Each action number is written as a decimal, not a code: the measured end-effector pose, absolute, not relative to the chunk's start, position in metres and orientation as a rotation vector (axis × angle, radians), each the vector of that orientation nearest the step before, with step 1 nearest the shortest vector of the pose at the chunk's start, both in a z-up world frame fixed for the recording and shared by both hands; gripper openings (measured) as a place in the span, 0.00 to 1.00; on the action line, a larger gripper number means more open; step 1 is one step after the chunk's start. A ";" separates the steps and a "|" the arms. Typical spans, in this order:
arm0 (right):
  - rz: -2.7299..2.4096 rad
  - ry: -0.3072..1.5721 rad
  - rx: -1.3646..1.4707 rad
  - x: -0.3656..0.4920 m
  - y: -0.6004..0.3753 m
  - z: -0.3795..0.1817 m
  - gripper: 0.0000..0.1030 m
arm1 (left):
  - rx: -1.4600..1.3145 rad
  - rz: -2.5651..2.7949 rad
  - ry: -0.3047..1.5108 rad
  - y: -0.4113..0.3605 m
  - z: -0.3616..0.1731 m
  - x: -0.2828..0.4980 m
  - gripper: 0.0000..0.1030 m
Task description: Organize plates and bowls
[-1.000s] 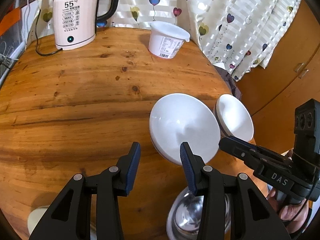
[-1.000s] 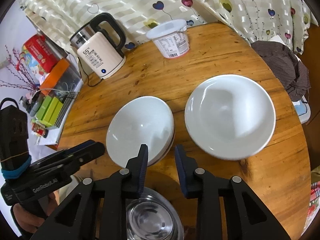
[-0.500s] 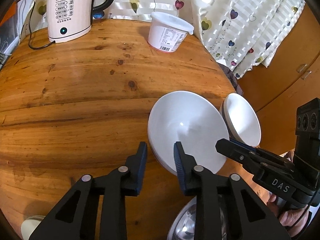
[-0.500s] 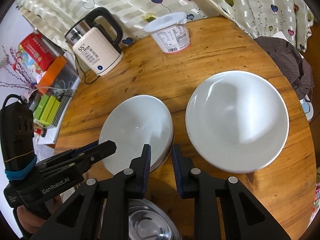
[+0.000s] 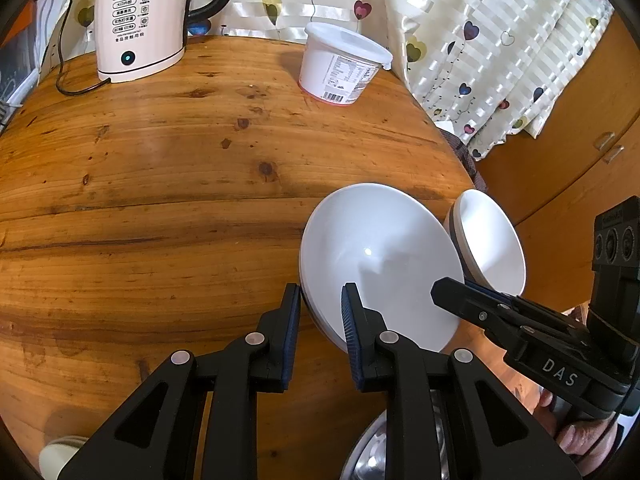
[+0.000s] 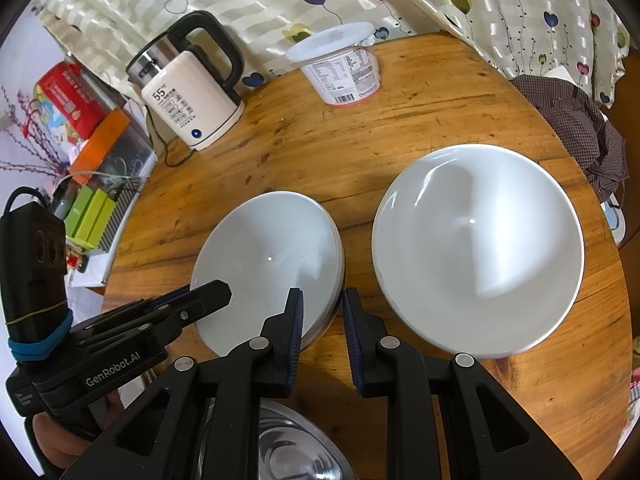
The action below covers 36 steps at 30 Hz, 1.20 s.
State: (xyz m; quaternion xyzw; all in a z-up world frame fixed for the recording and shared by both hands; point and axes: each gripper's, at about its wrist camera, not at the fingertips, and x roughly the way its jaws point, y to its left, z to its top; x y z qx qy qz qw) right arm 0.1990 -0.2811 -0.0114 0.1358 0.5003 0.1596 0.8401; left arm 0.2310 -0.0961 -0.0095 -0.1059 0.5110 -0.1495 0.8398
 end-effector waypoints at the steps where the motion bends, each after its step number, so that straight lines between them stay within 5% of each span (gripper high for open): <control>1: 0.338 1.058 0.286 0.199 -0.281 -0.011 0.19 | -0.224 -0.314 1.080 -0.096 -0.009 0.231 0.21; 36: 0.370 0.974 0.246 0.159 -0.271 0.033 0.19 | -0.210 -0.302 1.010 -0.090 0.026 0.189 0.21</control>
